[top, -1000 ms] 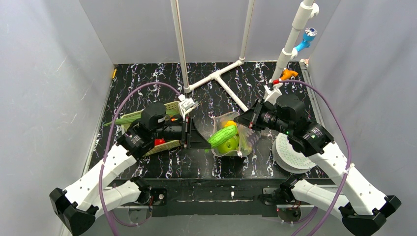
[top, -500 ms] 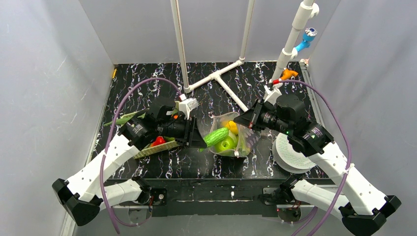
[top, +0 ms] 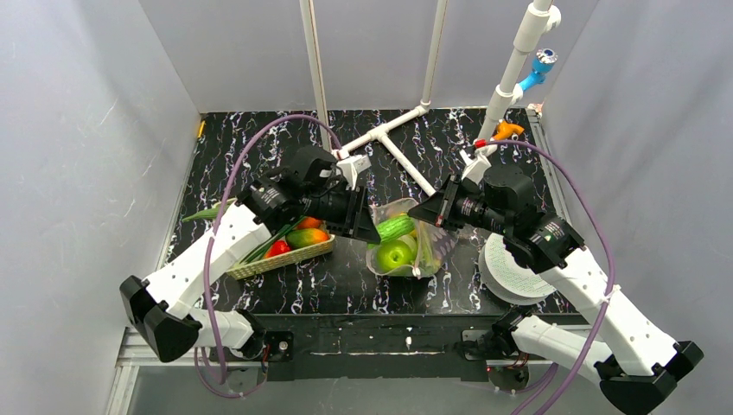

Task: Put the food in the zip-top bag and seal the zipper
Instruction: Place the fake vegetable in the zipper food storage bag, then zip the zipper food storage bag at the center of the board.

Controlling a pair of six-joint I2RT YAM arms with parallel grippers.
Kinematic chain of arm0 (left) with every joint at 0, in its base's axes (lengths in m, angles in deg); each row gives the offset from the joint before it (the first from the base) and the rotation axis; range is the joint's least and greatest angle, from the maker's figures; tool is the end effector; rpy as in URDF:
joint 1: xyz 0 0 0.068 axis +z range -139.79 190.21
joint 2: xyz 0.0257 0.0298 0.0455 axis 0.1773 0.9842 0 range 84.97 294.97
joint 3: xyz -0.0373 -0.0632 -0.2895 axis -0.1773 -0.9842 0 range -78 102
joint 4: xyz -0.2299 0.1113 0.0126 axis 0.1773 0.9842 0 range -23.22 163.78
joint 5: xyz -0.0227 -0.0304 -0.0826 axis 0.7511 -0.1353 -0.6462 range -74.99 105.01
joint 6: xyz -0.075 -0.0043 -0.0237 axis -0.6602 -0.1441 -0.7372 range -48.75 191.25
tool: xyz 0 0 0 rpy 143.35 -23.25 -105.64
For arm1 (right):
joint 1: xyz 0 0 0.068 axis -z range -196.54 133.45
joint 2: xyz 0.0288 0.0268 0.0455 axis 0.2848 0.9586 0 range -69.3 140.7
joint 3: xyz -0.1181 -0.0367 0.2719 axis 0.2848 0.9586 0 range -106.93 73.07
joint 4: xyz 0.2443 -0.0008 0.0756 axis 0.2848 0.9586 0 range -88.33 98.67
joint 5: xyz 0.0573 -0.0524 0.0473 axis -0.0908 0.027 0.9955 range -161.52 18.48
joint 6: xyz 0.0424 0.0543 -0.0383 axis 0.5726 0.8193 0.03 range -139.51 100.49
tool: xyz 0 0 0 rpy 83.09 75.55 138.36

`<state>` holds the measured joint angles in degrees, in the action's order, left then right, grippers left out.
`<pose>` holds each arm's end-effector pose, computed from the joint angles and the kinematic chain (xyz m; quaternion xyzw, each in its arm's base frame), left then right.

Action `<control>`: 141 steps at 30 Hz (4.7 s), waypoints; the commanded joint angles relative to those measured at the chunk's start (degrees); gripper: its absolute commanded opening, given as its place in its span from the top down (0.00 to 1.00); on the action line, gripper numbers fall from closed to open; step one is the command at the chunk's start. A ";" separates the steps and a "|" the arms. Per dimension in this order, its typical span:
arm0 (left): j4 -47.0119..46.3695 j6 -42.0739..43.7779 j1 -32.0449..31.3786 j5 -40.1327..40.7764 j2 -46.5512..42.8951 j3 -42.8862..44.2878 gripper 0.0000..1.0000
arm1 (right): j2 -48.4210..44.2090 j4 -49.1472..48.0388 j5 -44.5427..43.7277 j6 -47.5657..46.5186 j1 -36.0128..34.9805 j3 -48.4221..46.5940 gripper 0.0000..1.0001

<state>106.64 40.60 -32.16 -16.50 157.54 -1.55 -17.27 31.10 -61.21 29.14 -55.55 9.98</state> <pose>0.1784 -0.2107 0.3895 0.2102 0.8404 -0.4544 0.2074 0.1458 0.1336 0.4030 0.0155 0.8092 0.4561 0.3700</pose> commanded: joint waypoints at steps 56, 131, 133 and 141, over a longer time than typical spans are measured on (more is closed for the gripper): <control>-20.97 -15.05 -1.66 14.06 -12.42 -6.12 1.00 | 7.88 12.59 2.27 -27.67 0.08 -20.40 0.99; -22.39 56.14 -8.16 -16.49 -4.92 -0.06 0.28 | -10.50 -17.48 9.29 -36.09 -8.20 14.21 0.99; -20.59 58.75 -9.36 -15.92 -3.45 1.24 0.23 | -10.68 -17.43 9.17 -35.97 -8.06 14.36 0.99; -13.55 68.62 -12.41 -9.39 0.08 4.50 0.19 | -9.17 -15.94 9.62 -36.31 -7.75 12.50 0.99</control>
<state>89.48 102.37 -43.57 -28.24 157.63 1.38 -26.78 17.04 -53.21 -7.63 -63.68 26.70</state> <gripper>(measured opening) 0.801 0.167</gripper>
